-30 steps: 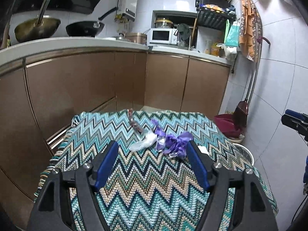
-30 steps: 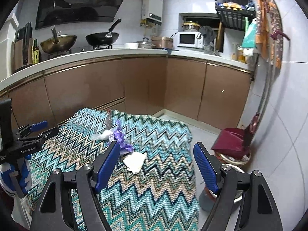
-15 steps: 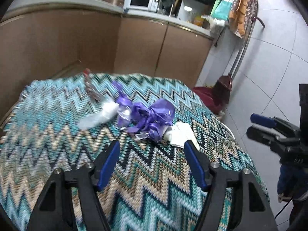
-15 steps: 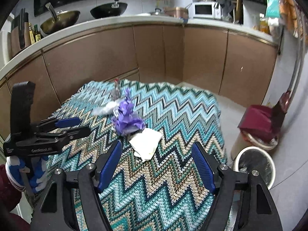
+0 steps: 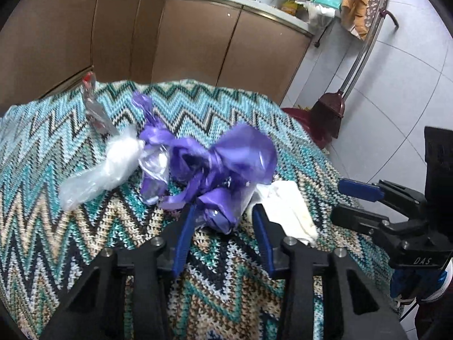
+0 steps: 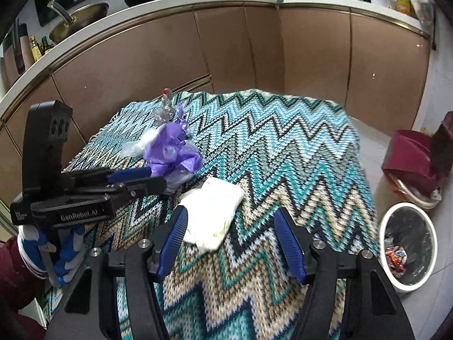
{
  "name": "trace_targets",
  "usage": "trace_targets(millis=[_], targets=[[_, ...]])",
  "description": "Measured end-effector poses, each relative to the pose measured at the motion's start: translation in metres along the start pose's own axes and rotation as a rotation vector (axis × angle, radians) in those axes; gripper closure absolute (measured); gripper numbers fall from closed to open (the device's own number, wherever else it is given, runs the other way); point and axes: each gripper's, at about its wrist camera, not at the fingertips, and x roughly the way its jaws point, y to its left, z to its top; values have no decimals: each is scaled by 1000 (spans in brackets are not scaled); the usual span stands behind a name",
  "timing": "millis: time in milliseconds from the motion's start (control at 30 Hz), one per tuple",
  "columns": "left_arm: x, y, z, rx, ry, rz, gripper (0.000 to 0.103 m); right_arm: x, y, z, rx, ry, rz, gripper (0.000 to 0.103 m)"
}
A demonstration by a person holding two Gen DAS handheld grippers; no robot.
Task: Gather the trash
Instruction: 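Grasp a purple bag with the left gripper while the right grasps the white tissue, then carry the purple bag and tissue over the white bin and open both grippers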
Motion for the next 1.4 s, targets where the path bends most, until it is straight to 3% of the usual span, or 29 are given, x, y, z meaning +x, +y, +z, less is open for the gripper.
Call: trace_targets(millis=[33,267,500,600,1000,1400], targets=[[3,1,0,-5,7,4,71,6,-1,2,2,6,7,41],[3,8,-2,-29,20,-30,73,41,1,12,12,57,43,49],[-13,8,-11,-36,-2,-44,74,55,4,13,23,89,61,80],[-21,6,-14,-39,-6,-42,80,47,5,10,20,85,69,85],[-77,-12,-35,-43,-54,-34,81,-35,16,-15,5,8,52,87],[-138,-59,-42,21,-136,-27,81,-121,12,-41,25,-109,-20,87]])
